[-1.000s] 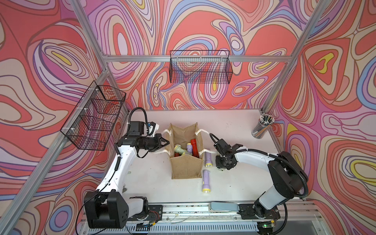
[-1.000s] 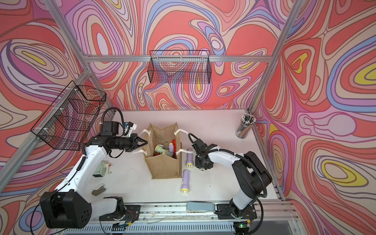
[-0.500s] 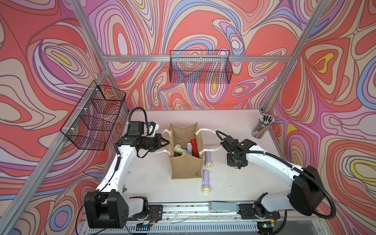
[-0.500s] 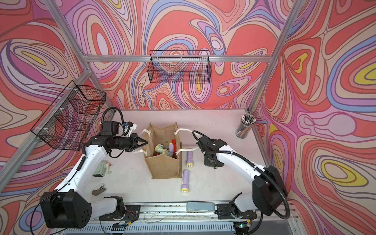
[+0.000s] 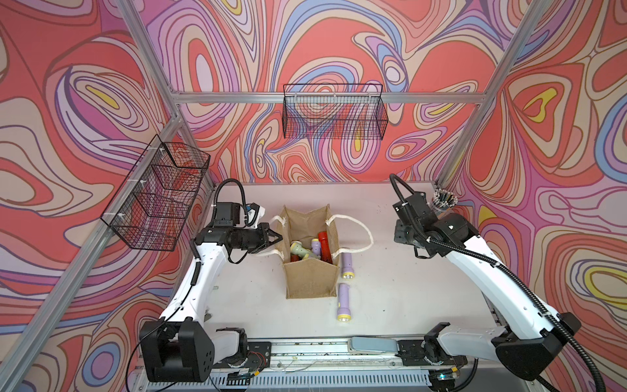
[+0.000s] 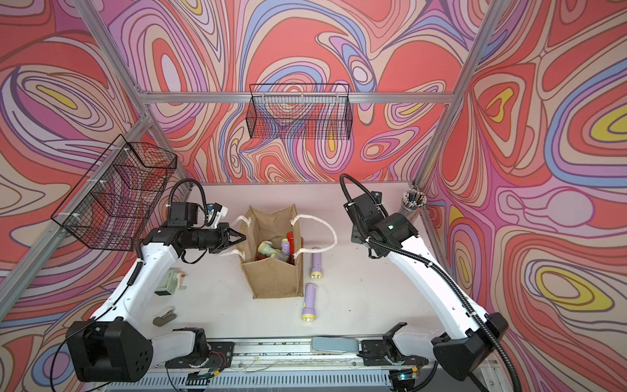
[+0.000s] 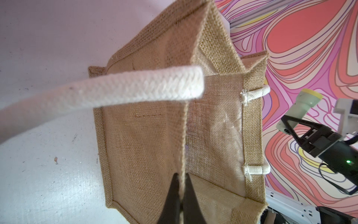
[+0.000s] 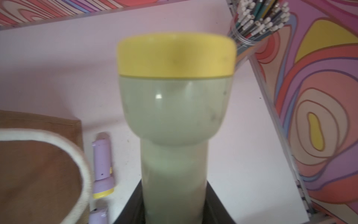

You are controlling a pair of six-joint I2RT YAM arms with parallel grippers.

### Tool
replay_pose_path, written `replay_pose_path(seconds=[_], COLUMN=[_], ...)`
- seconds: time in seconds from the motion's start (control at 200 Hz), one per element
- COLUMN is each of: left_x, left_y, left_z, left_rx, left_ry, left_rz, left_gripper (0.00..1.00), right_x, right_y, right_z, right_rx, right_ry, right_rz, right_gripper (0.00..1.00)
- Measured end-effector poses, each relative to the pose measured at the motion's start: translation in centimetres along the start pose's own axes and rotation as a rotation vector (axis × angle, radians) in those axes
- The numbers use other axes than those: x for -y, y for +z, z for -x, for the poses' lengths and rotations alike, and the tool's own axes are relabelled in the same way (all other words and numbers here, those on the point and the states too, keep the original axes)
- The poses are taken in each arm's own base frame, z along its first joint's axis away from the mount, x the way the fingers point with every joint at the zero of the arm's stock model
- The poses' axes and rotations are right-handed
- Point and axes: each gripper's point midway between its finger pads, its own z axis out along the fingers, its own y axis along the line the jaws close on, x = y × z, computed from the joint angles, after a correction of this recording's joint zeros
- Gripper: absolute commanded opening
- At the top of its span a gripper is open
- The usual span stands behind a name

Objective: Put the flashlights into the tote bags
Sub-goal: Pick up the flashlight from the center of the board, then place the flashlight in the canvas bag.

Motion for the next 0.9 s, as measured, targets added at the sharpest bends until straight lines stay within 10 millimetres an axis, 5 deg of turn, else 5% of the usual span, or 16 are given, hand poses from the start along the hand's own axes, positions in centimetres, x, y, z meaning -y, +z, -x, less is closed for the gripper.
replay_pose_path(seconds=[0.225, 0.496, 0.901], left_x=[0.1, 0.0, 0.1], left_y=[-0.1, -0.1, -0.1], left_z=[0.0, -0.1, -0.1], left_rx=[0.002, 0.001, 0.001], left_ry=[0.004, 0.009, 0.011], left_rz=[-0.001, 0.0, 0.0], left_gripper=[0.04, 0.03, 0.03], right_x=[-10.3, -25.9, -33.8], right_y=[-0.9, -4.8, -1.5], right_z=[1.9, 0.2, -6.3], right_rx=[0.019, 0.005, -0.175], right_ry=[0.022, -0.147, -0.211], right_rz=[0.414, 0.773, 0.895], right_gripper=[0.13, 0.13, 0.13])
